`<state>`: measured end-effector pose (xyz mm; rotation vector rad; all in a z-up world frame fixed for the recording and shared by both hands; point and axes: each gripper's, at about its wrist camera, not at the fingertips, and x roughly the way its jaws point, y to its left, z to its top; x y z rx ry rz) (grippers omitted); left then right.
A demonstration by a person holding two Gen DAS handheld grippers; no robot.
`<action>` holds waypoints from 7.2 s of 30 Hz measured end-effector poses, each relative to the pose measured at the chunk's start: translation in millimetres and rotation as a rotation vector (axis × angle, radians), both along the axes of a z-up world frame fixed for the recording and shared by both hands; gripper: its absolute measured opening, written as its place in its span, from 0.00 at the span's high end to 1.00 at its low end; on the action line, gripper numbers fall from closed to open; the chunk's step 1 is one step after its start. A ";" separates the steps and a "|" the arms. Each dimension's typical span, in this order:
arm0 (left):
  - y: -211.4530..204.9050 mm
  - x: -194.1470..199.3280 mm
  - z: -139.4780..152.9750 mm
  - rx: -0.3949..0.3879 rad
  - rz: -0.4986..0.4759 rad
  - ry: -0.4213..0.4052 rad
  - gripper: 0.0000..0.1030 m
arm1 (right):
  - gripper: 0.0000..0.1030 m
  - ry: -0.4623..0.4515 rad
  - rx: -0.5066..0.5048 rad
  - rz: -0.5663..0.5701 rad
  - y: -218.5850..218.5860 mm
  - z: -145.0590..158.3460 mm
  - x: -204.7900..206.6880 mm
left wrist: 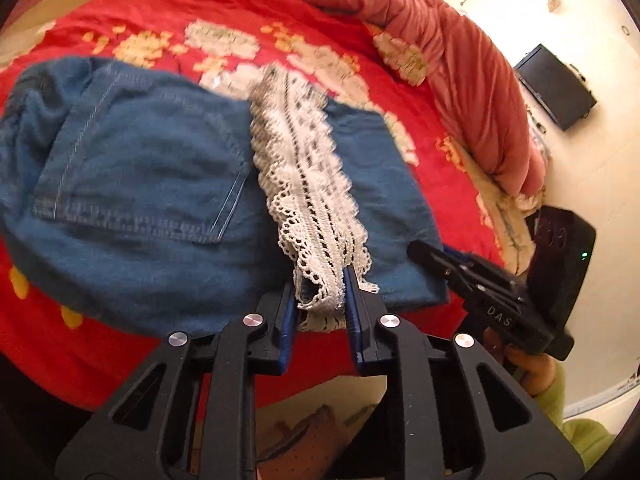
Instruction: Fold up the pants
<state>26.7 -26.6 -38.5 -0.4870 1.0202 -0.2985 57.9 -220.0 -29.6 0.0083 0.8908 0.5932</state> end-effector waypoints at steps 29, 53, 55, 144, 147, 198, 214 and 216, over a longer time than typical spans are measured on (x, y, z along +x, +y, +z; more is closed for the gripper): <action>-5.8 -4.8 4.4 0.246 0.009 -0.055 0.56 | 0.46 -0.084 -0.133 0.069 39.8 -0.6 -18.8; 25.3 -33.3 40.2 0.285 0.113 -0.139 0.20 | 0.20 -0.147 -0.006 -0.025 24.0 43.1 -27.0; 31.1 -36.0 42.7 0.283 0.125 -0.147 0.15 | 0.19 -0.153 -0.011 -0.031 26.0 45.6 -27.7; 14.0 26.2 50.1 -0.130 0.042 -0.221 0.43 | 0.51 0.078 0.405 0.445 69.4 74.3 119.6; -6.8 32.5 49.1 -0.193 -0.080 -0.219 0.35 | 0.30 0.067 0.462 0.383 39.1 72.7 118.4; -19.0 -2.4 43.2 0.303 -0.013 -0.234 0.22 | 0.09 -0.169 0.090 -0.006 -13.5 67.6 -7.4; 8.8 10.7 36.4 0.300 0.059 -0.209 0.10 | 0.05 -0.124 0.077 -0.074 -12.1 57.3 11.5; 11.2 13.7 33.0 0.294 0.063 -0.199 0.10 | 0.05 -0.106 0.076 -0.077 -11.9 52.4 15.4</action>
